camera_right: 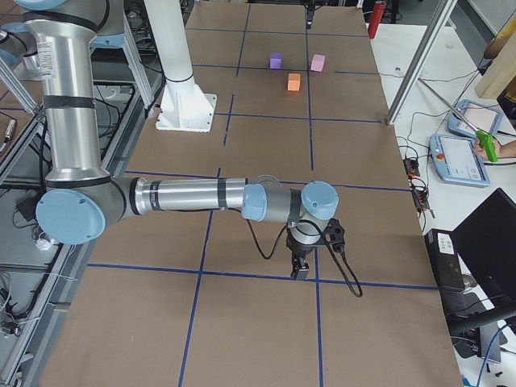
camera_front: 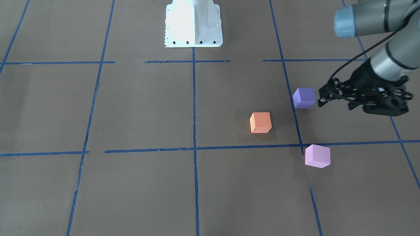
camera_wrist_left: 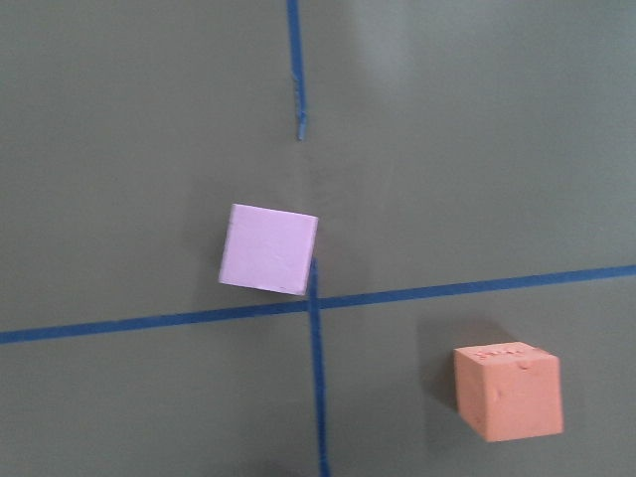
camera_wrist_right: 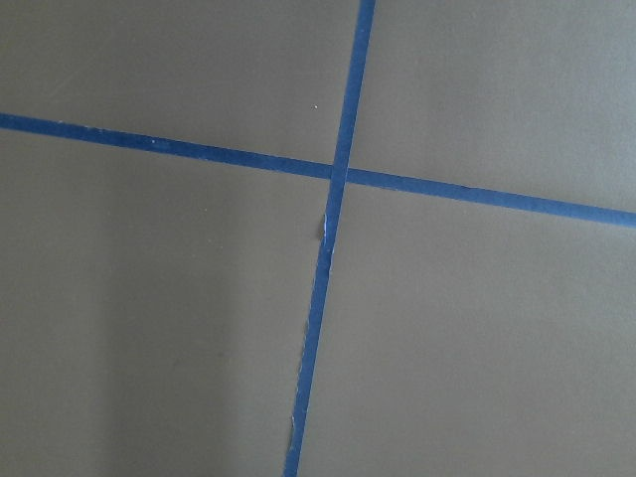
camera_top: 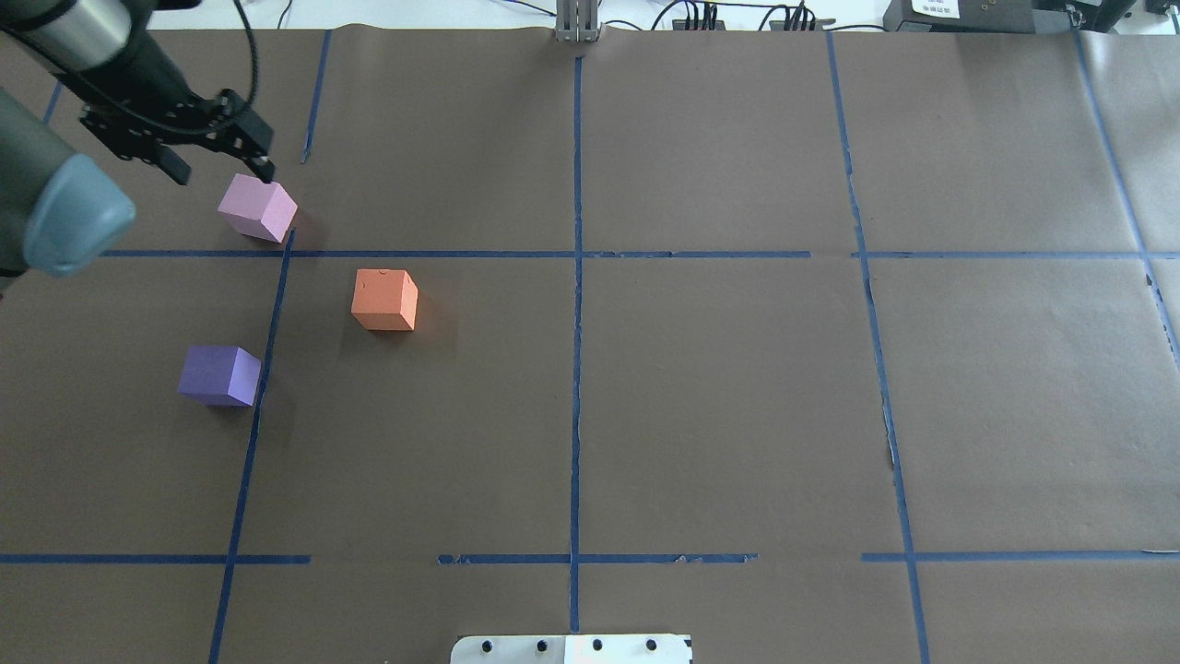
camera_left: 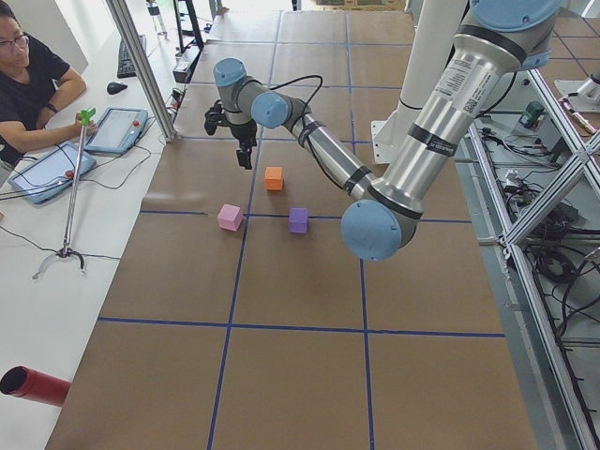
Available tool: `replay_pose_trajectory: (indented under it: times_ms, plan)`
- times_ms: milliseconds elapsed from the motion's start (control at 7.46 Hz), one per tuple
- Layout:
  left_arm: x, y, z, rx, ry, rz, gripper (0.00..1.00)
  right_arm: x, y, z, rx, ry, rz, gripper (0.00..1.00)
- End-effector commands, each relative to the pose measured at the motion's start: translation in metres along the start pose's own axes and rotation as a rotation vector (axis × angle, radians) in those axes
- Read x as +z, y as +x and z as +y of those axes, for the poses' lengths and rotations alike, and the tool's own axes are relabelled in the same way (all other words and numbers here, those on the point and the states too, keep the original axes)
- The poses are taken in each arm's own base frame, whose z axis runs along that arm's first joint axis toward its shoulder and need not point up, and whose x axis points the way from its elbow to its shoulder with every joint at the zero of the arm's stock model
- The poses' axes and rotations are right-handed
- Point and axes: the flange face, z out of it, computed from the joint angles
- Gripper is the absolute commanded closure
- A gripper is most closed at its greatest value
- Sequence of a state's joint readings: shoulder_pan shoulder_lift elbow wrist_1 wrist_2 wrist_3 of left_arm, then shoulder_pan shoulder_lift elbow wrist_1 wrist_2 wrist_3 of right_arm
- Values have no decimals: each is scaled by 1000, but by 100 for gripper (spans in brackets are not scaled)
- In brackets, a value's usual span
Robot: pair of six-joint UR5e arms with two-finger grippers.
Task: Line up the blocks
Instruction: 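Move the left gripper over the orange cube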
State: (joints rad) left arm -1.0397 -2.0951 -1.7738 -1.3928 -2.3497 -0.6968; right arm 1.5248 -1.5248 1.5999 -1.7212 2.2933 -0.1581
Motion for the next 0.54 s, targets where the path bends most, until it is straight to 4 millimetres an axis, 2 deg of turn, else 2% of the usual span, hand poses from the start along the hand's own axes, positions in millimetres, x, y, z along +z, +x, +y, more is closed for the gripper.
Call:
replay_pose_trajectory:
  times_ms: [0, 134, 402]
  plan:
    - [62, 57, 10, -64, -23, 15, 0, 0, 0, 0, -1, 0, 0, 0]
    - [94, 74, 25, -90, -25, 12, 0, -1, 0, 0, -1, 1, 0, 0]
    - [126, 81, 24, -123, -18, -26, 0, -1, 0, 0, -1, 1, 0, 0]
